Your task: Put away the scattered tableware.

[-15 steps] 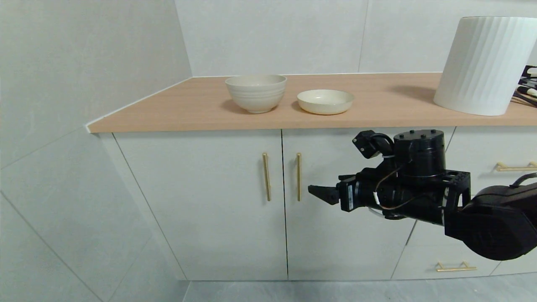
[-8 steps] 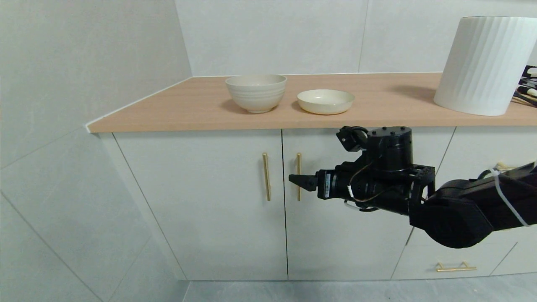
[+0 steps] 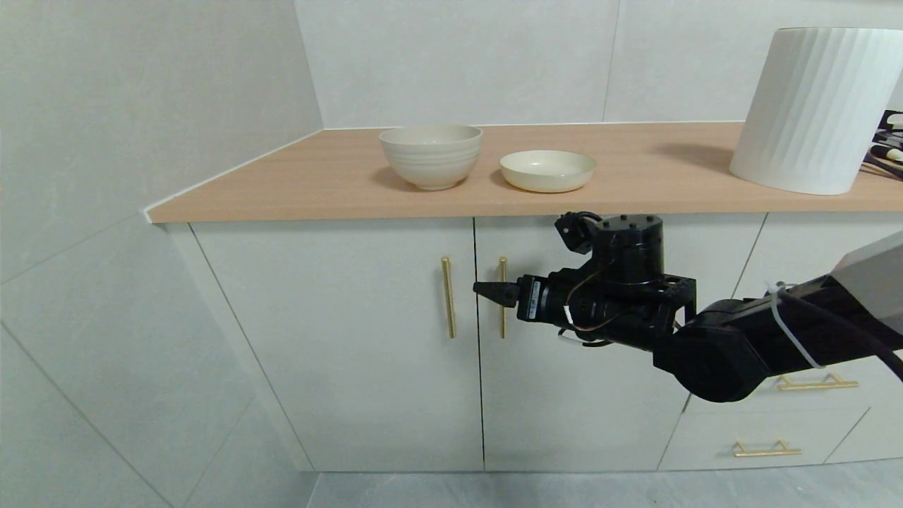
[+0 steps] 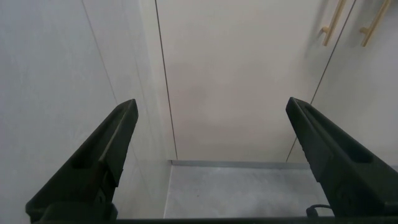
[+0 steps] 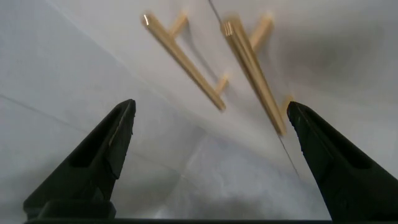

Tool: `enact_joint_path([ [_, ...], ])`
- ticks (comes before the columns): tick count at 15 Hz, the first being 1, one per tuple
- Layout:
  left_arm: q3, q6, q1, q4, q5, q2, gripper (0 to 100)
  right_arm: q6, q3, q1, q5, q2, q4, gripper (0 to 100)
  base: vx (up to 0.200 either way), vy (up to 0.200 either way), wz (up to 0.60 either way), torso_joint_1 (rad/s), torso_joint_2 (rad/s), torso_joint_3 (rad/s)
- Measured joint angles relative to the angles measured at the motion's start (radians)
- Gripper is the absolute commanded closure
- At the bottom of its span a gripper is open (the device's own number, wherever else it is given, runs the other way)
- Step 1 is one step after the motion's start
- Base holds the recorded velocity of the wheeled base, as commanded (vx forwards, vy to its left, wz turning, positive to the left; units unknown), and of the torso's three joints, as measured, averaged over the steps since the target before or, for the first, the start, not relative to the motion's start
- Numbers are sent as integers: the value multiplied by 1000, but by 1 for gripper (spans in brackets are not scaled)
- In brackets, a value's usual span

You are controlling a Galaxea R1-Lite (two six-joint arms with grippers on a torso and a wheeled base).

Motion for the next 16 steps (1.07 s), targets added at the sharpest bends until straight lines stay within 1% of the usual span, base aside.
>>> enact_joint_path([
  [4,0,-1,0,0,0,0,0,1,-39,-5,0,55,-18,0,0,0,0,0,0,0],
  [7,0,0,0,0,0,0,0,1,-46,-4,0,104,-131,0,0,0,0,0,0,0],
  [12,0,0,0,0,-1,0,0,3,-56,2,-2,156,-146,0,0,0,0,0,0,0],
  [16,0,0,0,0,0,0,0,37,-60,13,-1,175,-203,0,0,0,0,0,0,0],
])
